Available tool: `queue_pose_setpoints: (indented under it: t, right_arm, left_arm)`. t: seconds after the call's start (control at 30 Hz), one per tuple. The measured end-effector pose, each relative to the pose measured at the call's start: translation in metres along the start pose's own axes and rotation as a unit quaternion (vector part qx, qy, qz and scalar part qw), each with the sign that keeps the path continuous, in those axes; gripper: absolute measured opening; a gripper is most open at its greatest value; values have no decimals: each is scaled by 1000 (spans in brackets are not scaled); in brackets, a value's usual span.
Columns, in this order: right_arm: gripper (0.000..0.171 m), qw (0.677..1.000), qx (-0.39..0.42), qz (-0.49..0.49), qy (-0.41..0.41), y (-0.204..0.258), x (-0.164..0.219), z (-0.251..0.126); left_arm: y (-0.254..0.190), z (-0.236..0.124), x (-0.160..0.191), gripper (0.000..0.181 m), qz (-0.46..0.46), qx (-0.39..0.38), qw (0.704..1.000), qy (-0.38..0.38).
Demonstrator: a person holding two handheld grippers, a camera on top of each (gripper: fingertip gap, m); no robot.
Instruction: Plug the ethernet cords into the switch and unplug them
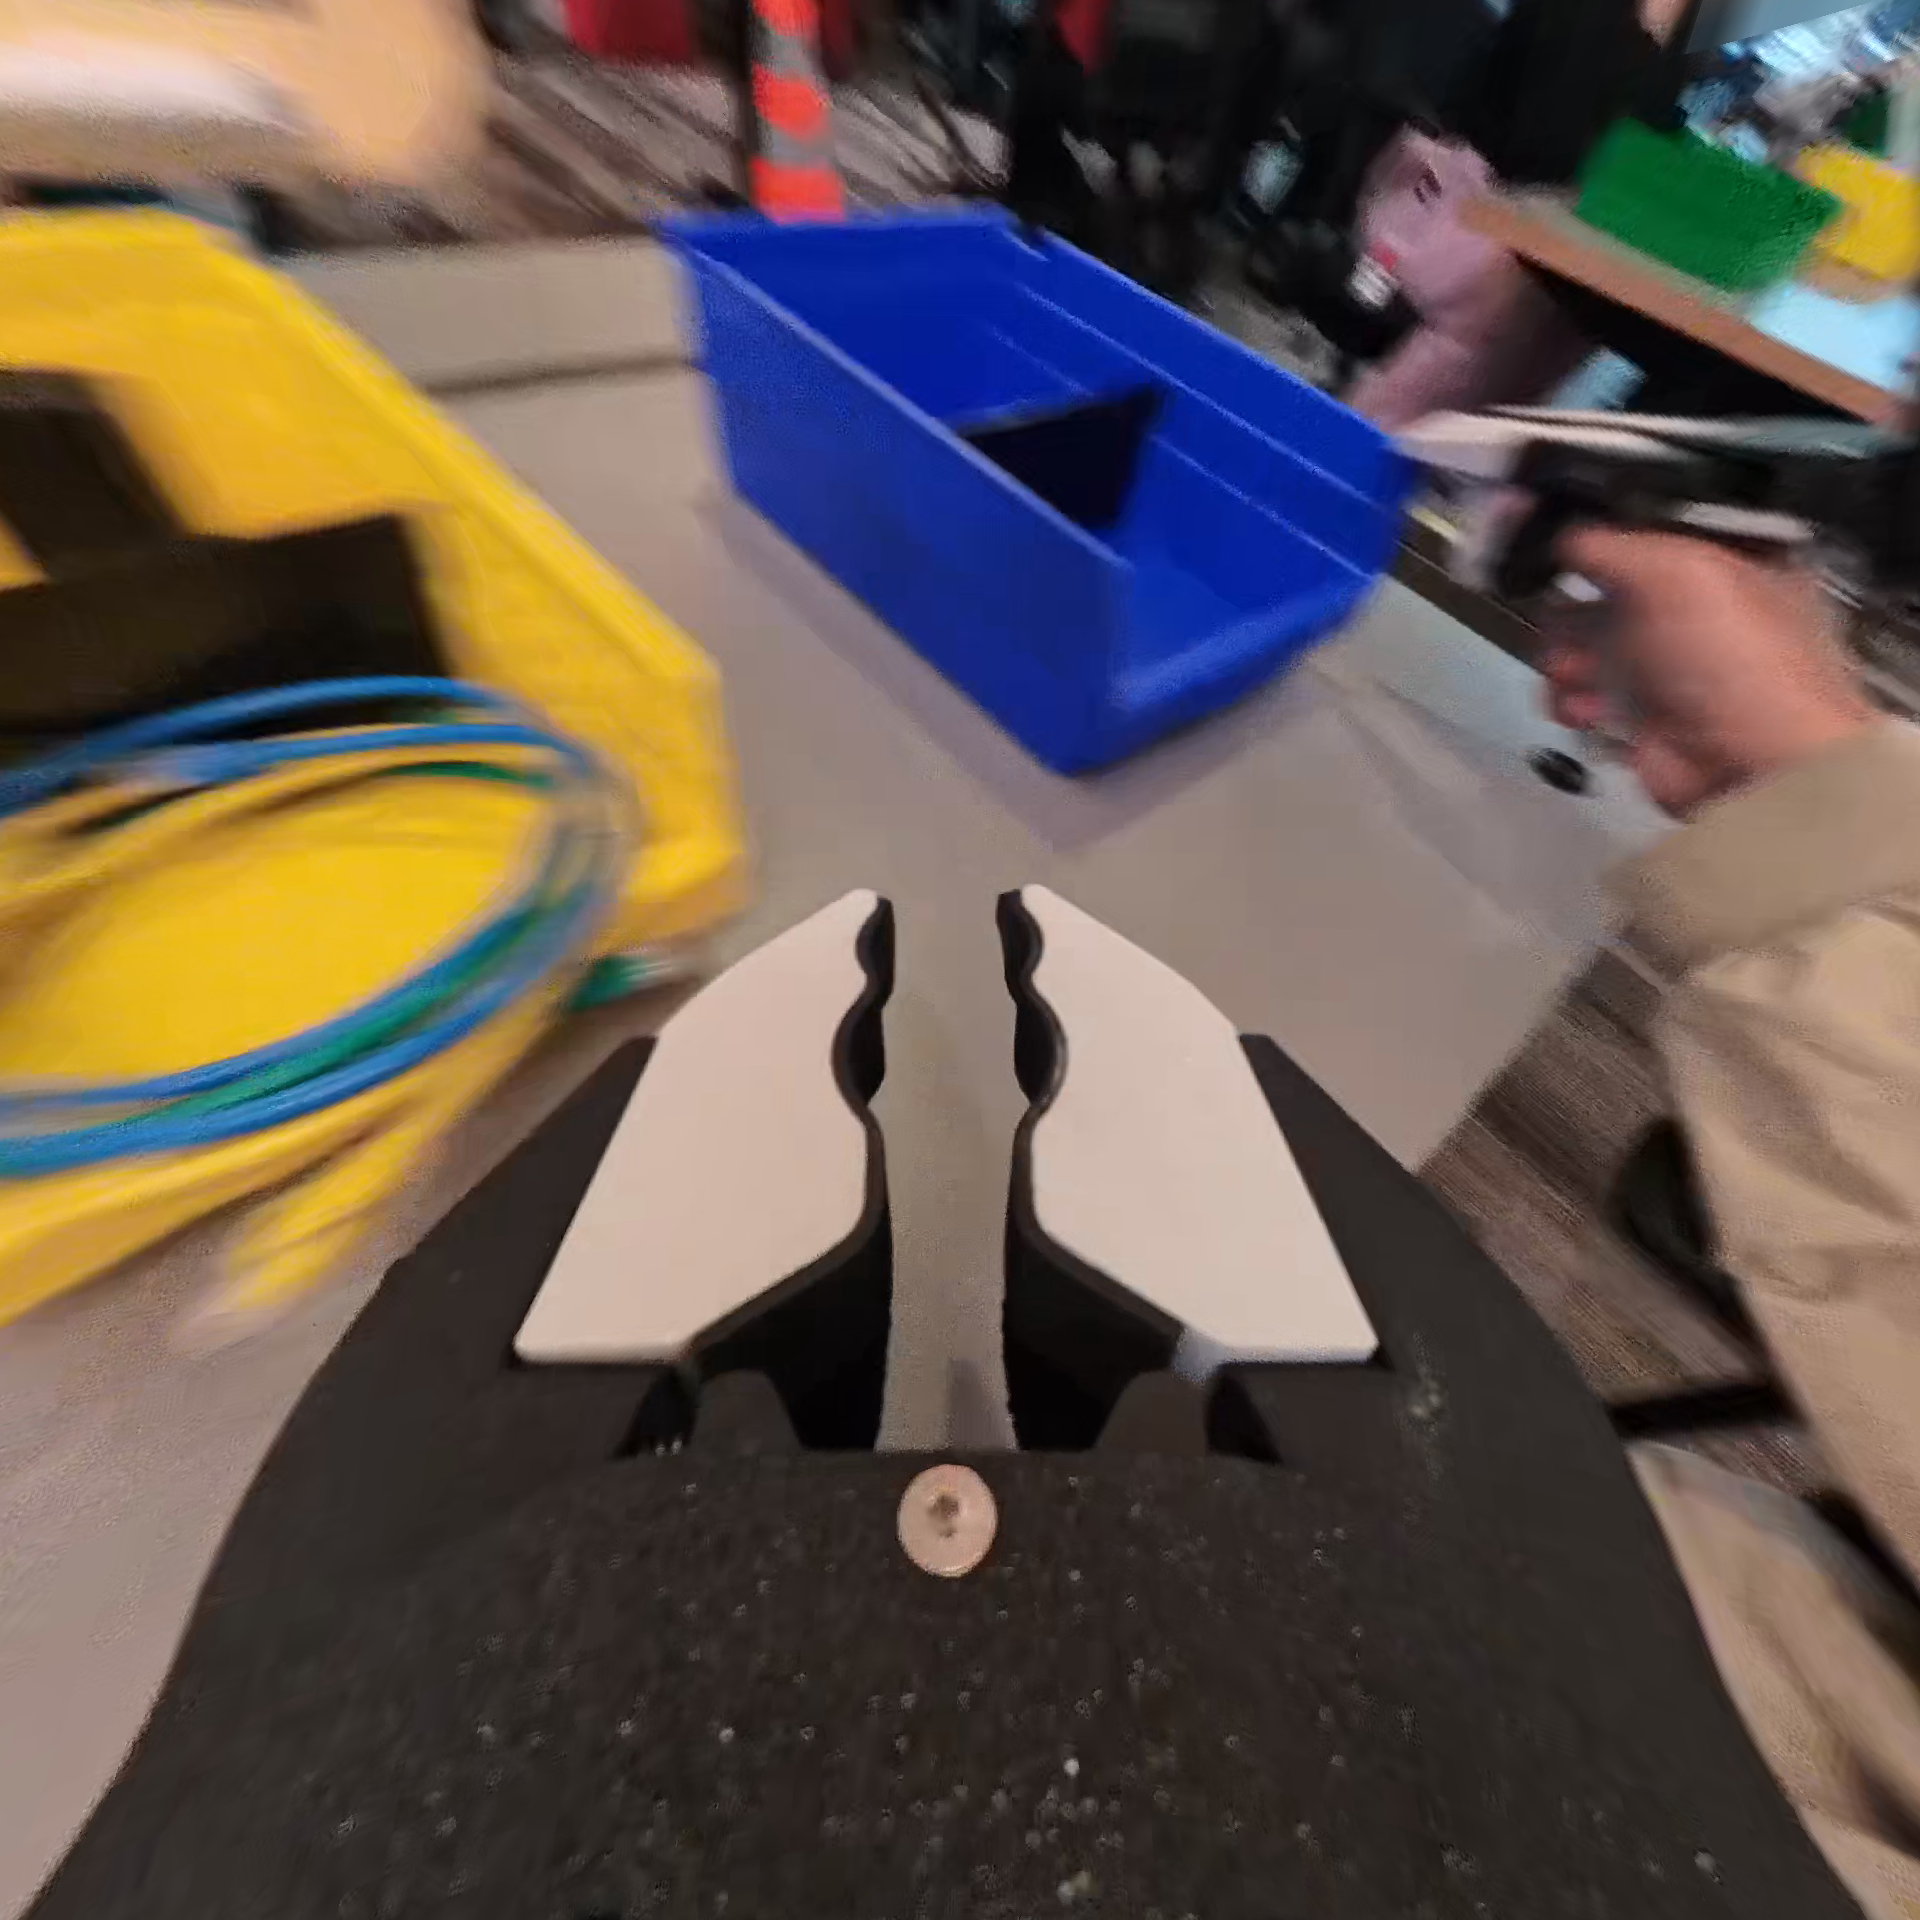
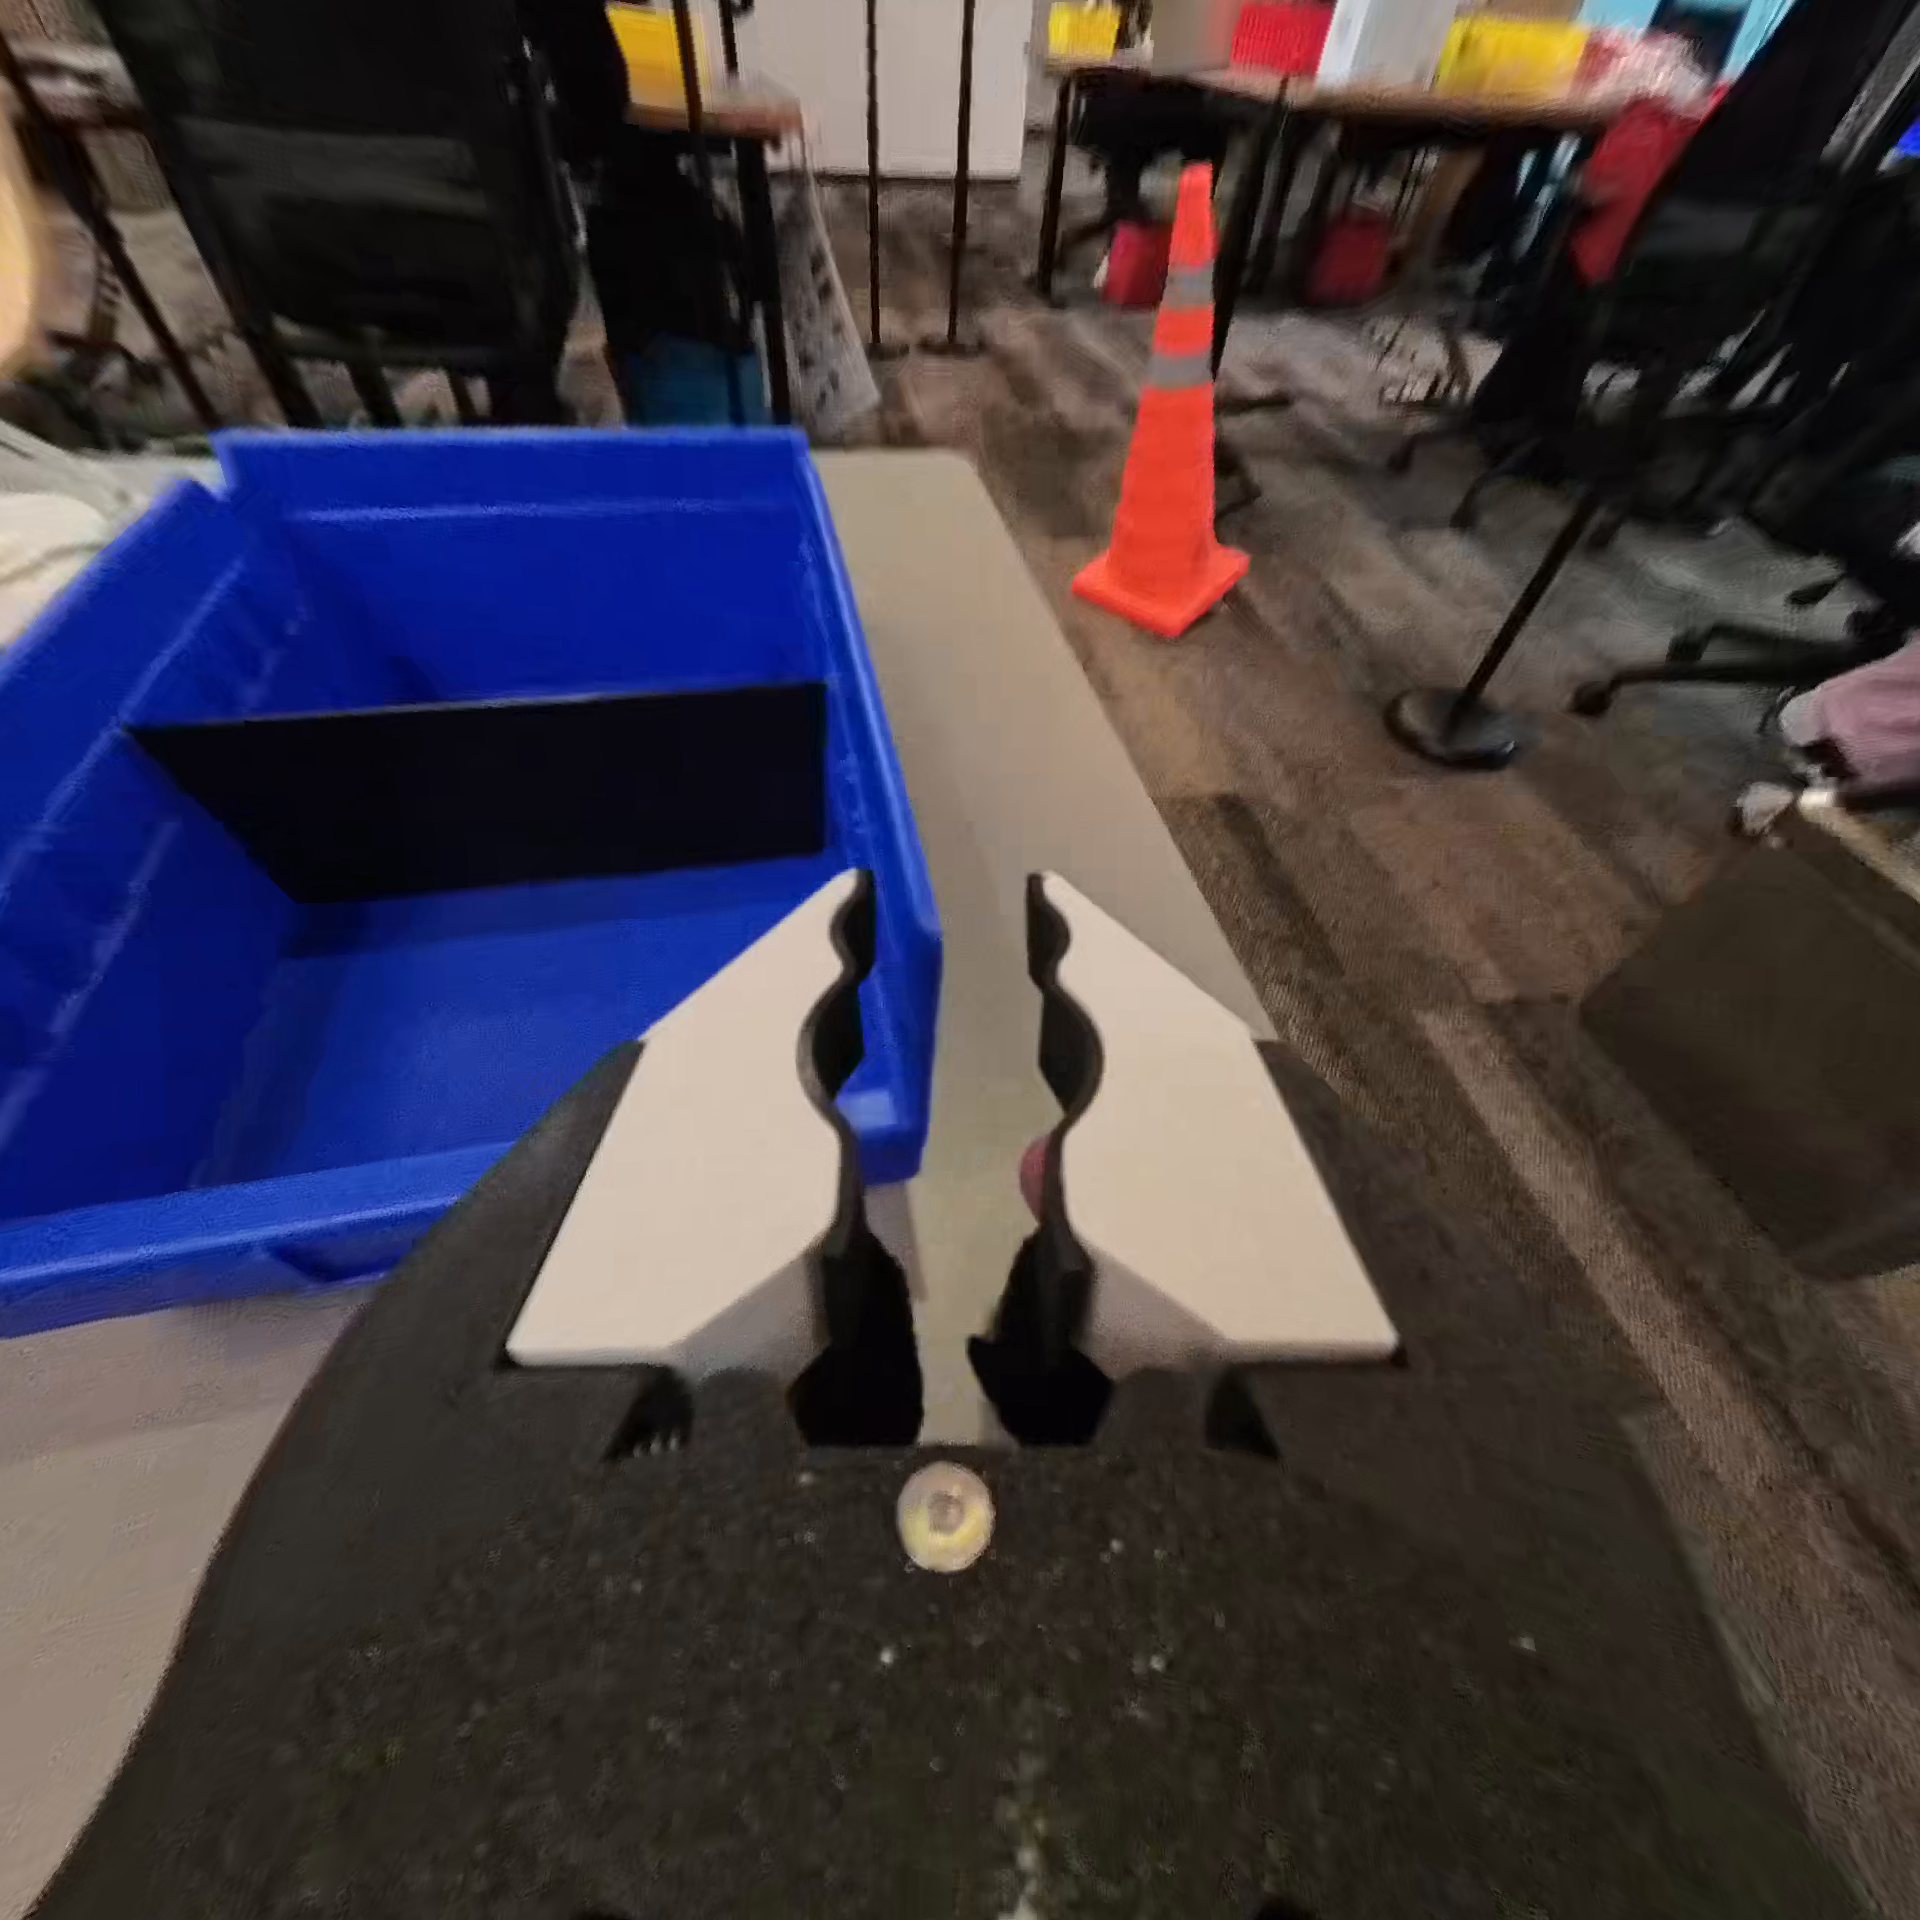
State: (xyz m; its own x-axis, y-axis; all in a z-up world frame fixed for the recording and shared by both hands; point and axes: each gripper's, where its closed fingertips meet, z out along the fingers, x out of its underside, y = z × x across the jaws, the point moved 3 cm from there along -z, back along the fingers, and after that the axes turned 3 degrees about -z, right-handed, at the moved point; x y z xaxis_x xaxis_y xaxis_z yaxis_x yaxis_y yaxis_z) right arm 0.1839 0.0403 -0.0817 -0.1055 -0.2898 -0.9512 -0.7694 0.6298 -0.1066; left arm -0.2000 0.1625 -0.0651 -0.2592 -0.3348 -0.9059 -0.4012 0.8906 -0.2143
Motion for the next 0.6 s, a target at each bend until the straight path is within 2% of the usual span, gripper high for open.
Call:
queue_pose_setpoints:
  t: [0.07,0.13,0.2,0.23,0.3,0.33,0.37,0.43,0.47,0.53,0.57,0.6]
  right_arm:
    - [26,997,-51,-10,-50,44,-26,-30]
    - [21,979,-194,-46,-52,134,-31,-56]
    - [34,948,-313,-54,-12,228,-16,-75]
    - [35,935,-352,-41,1,268,-8,-80]
    - [36,935,-353,-25,18,320,8,-73]
    - [43,939,-343,-21,26,334,12,-65]
    - [47,945,-325,-19,20,343,13,-56]
    - [44,955,-297,1,7,351,10,-40]
    - [39,960,-281,4,13,353,12,-32]
    - [9,974,-226,-19,12,353,14,-20]
    - [3,979,-201,-24,3,353,13,-17]
    - [3,984,-177,-30,-5,356,12,-16]
  left_arm:
    - [74,-43,-9,21,-26,-80,996,-28]
    - [138,-74,-9,29,-71,-142,986,-45]
    - [179,-83,-5,33,-112,-165,978,-63]
    - [185,-78,0,34,-132,-149,978,-60]
    - [180,-56,9,39,-169,-79,982,-25]
    - [180,-46,11,43,-174,-71,982,-17]
    - [184,-38,10,43,-164,-79,983,-19]
    - [190,-20,10,41,-124,-102,987,-10]
    - [192,-11,11,38,-108,-108,988,2]
    - [198,1,14,33,-89,-136,987,12]
    - [201,4,13,20,-73,-157,985,9]
    - [205,5,13,16,-50,-179,983,6]
